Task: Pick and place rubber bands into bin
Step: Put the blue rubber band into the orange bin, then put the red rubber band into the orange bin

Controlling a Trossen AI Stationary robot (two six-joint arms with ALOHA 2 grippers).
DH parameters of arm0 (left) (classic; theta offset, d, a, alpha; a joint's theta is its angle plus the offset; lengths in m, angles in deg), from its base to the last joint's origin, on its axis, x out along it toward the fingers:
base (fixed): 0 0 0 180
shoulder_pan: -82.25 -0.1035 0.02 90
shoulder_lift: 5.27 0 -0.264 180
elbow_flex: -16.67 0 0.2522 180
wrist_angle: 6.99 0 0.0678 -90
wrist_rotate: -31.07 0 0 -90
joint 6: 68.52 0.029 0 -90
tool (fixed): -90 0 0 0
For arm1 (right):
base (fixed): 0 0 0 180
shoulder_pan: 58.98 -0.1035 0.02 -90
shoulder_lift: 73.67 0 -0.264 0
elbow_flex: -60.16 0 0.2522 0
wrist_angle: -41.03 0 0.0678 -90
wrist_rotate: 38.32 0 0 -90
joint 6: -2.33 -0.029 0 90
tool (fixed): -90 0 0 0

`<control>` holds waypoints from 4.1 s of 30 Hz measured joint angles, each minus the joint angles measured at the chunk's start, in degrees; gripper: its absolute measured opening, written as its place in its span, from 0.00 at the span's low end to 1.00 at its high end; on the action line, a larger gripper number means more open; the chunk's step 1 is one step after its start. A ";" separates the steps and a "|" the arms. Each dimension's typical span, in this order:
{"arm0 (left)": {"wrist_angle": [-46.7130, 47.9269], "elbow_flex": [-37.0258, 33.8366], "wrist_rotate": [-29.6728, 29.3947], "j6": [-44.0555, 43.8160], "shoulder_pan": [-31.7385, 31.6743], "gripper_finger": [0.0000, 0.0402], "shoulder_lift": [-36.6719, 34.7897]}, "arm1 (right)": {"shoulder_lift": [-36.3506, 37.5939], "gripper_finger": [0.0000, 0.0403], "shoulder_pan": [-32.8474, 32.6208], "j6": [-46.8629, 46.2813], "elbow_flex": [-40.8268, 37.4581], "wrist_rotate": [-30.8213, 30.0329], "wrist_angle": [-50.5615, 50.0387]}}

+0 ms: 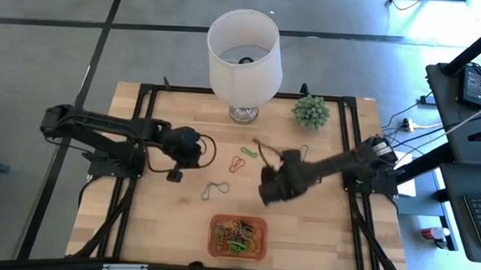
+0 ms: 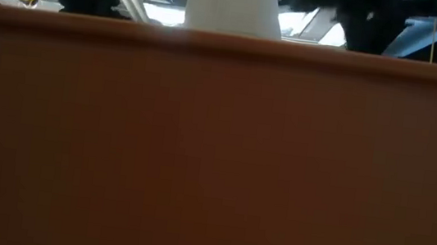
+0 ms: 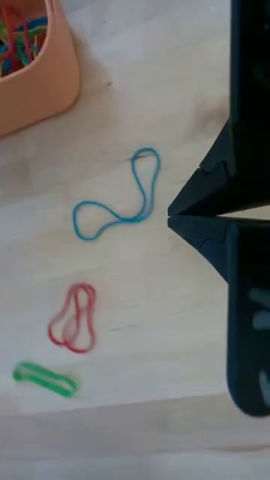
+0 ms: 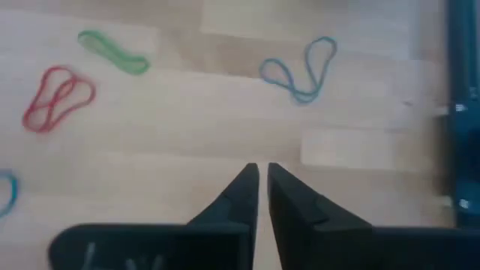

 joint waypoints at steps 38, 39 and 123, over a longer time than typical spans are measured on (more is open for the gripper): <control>-3.01 -12.24 2.64 -2.04 -1.56 0.01 -14.05 | 20.33 0.22 27.86 9.77 -57.50 14.08 54.21; -2.99 -12.24 2.61 -1.84 -1.56 0.01 -14.05 | 20.33 0.18 27.86 10.09 -57.58 13.99 54.19; -15.72 -11.37 0.43 -15.03 -1.40 0.01 -8.56 | -23.48 0.34 -16.15 19.30 29.96 13.84 11.46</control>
